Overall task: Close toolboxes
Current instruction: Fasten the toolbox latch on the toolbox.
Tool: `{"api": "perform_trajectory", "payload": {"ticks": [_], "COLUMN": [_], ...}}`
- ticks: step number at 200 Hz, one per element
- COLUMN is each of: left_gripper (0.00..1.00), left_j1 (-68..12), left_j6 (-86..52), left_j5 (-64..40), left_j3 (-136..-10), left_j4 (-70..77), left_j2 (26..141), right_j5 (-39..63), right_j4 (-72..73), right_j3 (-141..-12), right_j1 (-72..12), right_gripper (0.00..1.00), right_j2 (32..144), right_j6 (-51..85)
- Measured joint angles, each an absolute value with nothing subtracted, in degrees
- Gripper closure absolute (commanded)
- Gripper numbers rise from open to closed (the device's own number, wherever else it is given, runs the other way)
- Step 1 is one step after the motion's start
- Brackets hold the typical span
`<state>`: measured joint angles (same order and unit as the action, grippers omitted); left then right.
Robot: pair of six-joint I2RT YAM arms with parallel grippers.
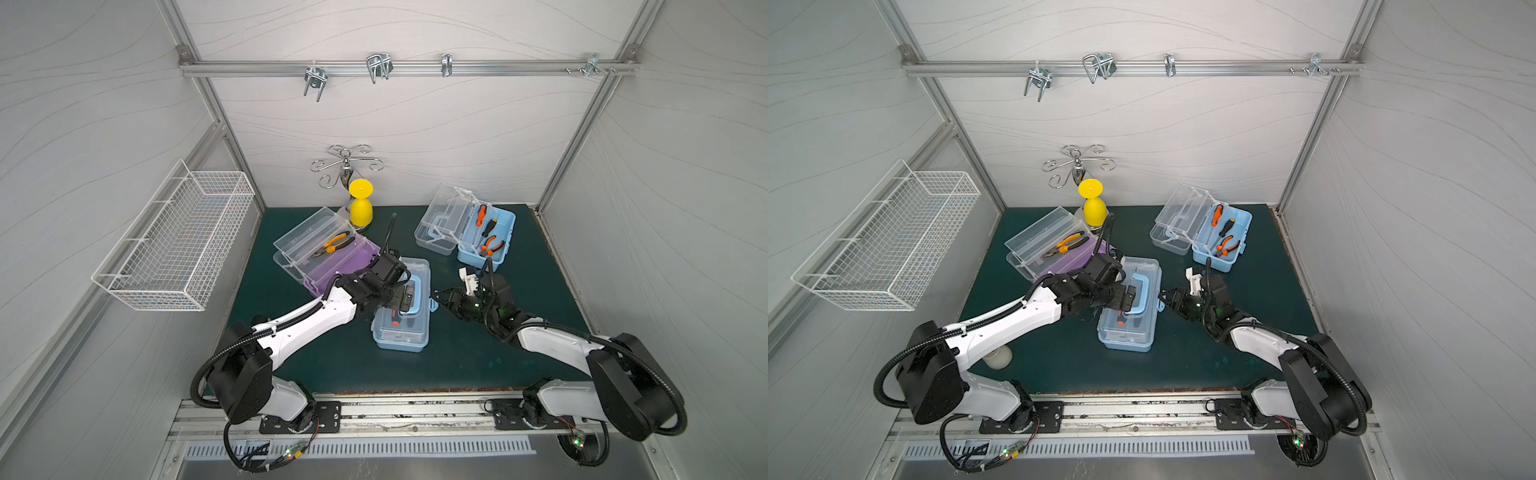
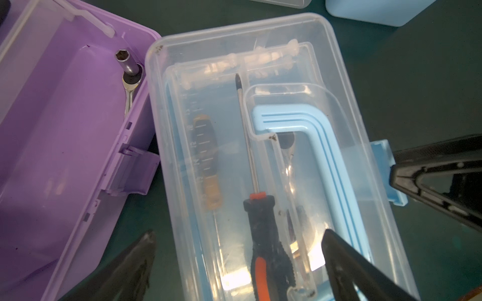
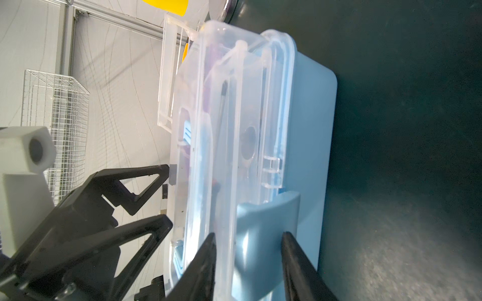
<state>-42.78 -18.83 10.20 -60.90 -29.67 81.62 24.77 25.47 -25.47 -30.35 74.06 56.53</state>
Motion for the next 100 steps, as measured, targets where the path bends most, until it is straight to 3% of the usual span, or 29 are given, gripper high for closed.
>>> {"api": "perform_trajectory", "payload": {"ticks": [100], "left_gripper": [0.01], "left_j1": [-40.38], "left_j6": [-18.48], "left_j5": [8.58], "left_j3": [-58.7], "left_j4": [-27.27], "left_j2": [80.77], "right_j5": [26.09], "right_j4": [24.43], "right_j3": [-26.46], "right_j1": [-30.37], "right_gripper": [0.69], "right_j2": [75.0], "right_j6": [55.53]}}
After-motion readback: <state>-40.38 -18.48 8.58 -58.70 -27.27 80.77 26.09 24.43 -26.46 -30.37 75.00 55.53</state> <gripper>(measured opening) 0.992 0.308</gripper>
